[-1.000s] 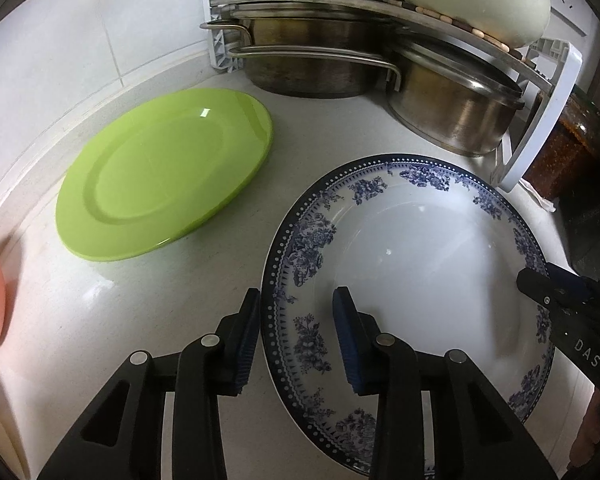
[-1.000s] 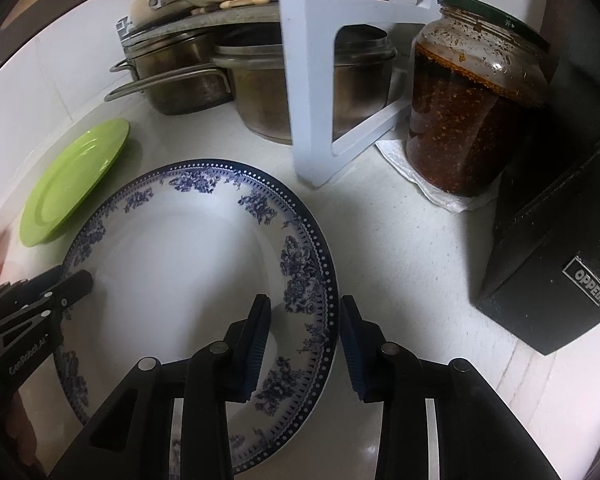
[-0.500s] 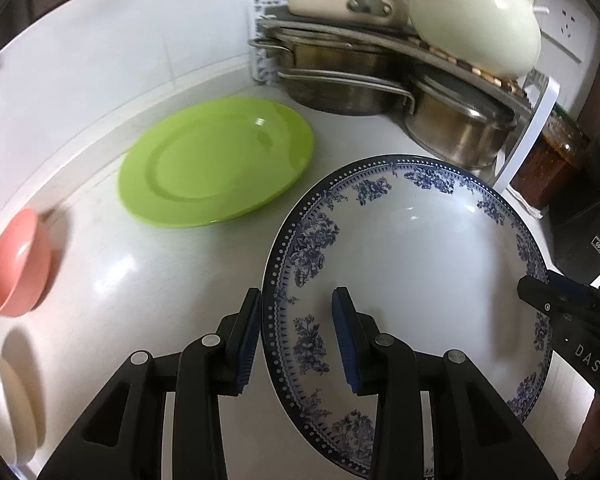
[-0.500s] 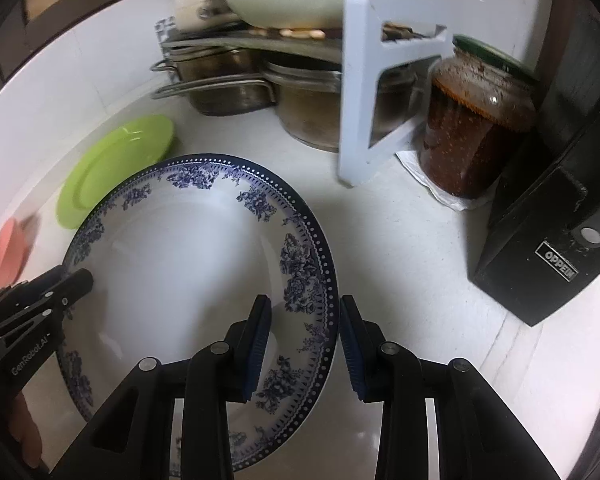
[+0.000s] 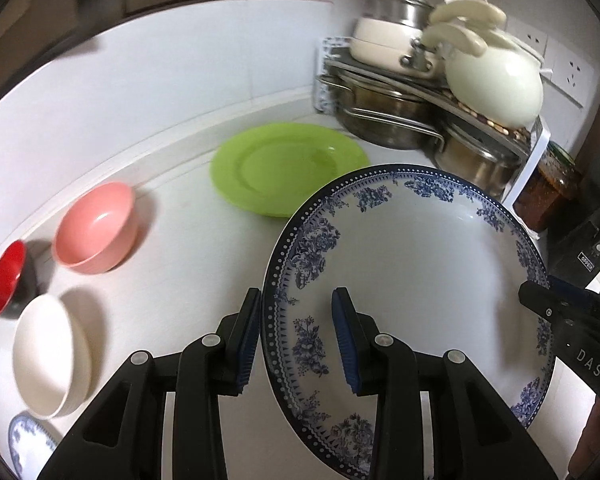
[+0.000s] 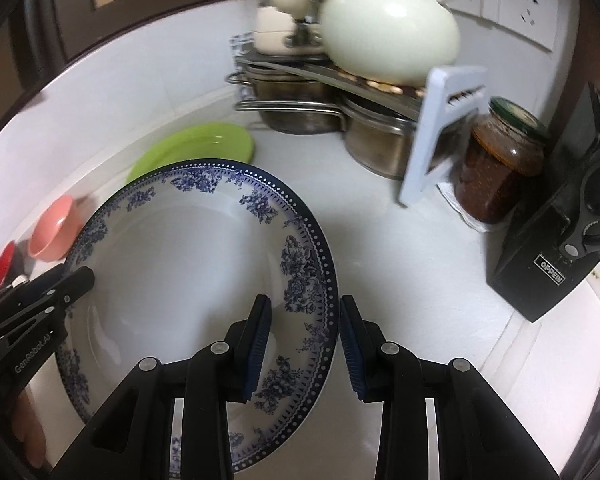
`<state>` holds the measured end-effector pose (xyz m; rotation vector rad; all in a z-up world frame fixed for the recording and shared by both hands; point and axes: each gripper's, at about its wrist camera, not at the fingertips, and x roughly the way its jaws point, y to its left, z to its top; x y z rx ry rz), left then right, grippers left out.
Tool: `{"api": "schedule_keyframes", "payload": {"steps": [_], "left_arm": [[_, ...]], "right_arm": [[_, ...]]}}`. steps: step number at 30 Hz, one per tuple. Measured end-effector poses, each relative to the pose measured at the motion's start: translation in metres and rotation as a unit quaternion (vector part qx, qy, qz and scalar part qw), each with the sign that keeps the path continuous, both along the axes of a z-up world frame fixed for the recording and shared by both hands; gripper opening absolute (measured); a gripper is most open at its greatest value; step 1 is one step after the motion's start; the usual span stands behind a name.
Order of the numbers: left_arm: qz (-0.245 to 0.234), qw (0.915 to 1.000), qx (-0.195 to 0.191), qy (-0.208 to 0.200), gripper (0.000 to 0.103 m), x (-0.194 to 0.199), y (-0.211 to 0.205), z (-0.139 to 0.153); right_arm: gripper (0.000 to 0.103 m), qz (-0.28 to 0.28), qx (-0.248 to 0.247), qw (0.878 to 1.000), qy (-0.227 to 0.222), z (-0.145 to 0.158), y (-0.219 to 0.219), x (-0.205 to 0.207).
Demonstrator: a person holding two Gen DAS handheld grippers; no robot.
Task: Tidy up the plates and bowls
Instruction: 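Lift the smaller plate with both tools and carry it over the first plate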
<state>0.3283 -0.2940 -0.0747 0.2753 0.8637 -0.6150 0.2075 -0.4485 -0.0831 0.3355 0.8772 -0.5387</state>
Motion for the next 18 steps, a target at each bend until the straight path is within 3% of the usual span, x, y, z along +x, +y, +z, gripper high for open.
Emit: {"api": "schedule_keyframes", "payload": {"steps": [18], "left_arm": [[0.096, 0.995, -0.017, -0.019, 0.035, -0.013, 0.127, 0.02]], "right_arm": [[0.036, 0.094, -0.015, 0.995, -0.022, 0.025, 0.102, 0.012]]}}
